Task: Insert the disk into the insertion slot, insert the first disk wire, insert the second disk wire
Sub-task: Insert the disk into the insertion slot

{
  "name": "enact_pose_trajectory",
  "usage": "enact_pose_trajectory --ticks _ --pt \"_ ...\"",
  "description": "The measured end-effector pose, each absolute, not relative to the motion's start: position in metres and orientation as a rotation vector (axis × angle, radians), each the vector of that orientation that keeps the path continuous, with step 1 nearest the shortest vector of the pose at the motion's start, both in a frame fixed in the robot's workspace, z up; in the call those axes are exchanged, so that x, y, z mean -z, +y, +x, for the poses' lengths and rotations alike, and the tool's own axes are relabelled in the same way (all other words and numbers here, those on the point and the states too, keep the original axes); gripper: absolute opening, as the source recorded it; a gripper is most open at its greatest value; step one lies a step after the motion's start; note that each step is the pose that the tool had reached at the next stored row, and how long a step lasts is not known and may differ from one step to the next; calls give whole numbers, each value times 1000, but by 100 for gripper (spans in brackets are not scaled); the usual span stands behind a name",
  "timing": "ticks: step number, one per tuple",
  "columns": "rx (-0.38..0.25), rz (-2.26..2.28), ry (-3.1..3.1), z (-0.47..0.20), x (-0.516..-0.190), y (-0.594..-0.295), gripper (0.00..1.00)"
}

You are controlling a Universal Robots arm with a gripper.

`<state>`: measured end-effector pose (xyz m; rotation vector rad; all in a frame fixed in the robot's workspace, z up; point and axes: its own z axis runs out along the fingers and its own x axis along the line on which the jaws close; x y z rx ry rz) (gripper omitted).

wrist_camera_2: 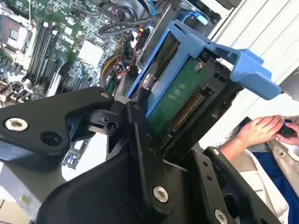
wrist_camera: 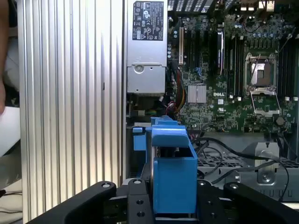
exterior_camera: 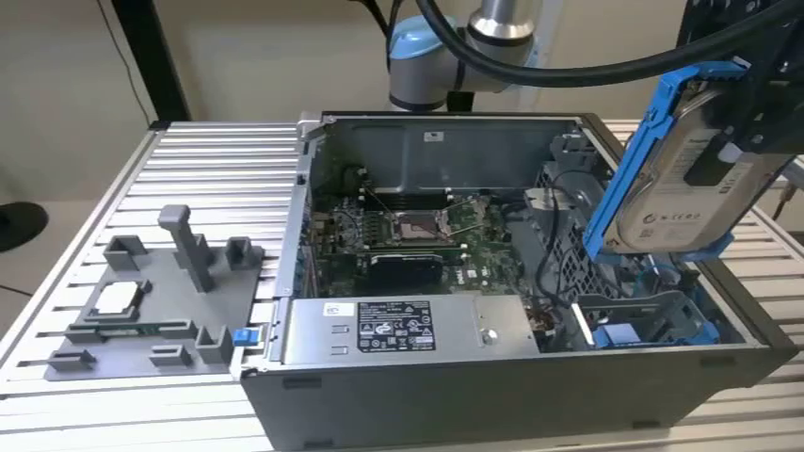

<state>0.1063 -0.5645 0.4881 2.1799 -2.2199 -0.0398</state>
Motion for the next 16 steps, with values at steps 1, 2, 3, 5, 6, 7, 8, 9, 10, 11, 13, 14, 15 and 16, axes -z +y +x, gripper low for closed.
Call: enact_pose_trajectory --ticks 1,2,3,5,6,7,8,9,10,11,13,14,15,16 --pt "40 2180 -2220 107 -488 -565 0" --pt "40 2180 -2220 108 -488 -565 0" --pt "40 2180 -2220 109 -487 -565 0" --pt "40 2180 -2220 111 -487 -566 0" --pt "40 2180 -2220 112 -486 -566 0" --pt "40 2180 -2220 113 -486 -566 0" --pt "40 2180 -2220 114 -485 -566 0" --pt "40 2180 -2220 114 -485 -566 0" --pt "40 2180 -2220 115 -484 -566 0" --pt "40 2180 -2220 115 -484 -566 0" --pt "40 2180 -2220 116 -484 -566 0" --pt "40 2180 -2220 116 -484 -566 0" --pt "40 2180 -2220 116 -484 -566 0" --pt "40 2180 -2220 116 -483 -566 0"
